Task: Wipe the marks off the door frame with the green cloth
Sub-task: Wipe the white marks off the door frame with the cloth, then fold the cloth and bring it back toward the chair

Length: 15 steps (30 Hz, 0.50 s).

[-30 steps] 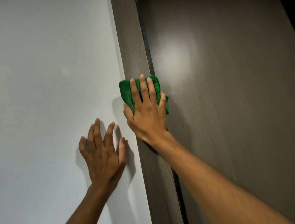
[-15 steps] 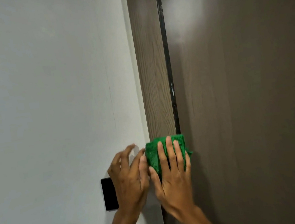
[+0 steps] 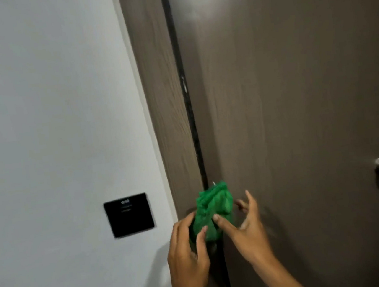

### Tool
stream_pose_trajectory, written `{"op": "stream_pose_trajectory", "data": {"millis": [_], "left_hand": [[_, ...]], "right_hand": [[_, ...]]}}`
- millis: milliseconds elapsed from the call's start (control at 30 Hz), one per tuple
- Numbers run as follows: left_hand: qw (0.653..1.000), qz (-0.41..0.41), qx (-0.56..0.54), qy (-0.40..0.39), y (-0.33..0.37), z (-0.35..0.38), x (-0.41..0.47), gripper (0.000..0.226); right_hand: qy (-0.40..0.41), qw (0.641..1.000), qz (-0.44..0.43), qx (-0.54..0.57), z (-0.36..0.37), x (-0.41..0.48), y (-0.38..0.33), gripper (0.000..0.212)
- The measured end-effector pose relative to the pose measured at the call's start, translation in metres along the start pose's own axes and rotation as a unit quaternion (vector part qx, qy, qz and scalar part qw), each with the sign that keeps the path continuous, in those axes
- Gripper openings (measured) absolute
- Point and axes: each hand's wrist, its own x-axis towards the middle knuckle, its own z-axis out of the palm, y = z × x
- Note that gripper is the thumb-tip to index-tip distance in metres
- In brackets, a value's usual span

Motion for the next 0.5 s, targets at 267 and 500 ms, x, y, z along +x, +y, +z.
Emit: {"op": "stream_pose_trajectory", "data": {"millis": [267, 500], "left_hand": [[0.941, -0.212, -0.087, -0.248, 0.004, 0.13, -0.178, 0.05], [0.826, -0.257, -0.029, -0.5, 0.033, 0.259, -0.351, 0.026]], "right_hand": [[0.03, 0.975, 0.201, 0.088, -0.175, -0.074, 0.158, 0.073], [0.161, 0.925, 0.289, -0.187, -0.337, -0.172, 0.256, 0.069]]}}
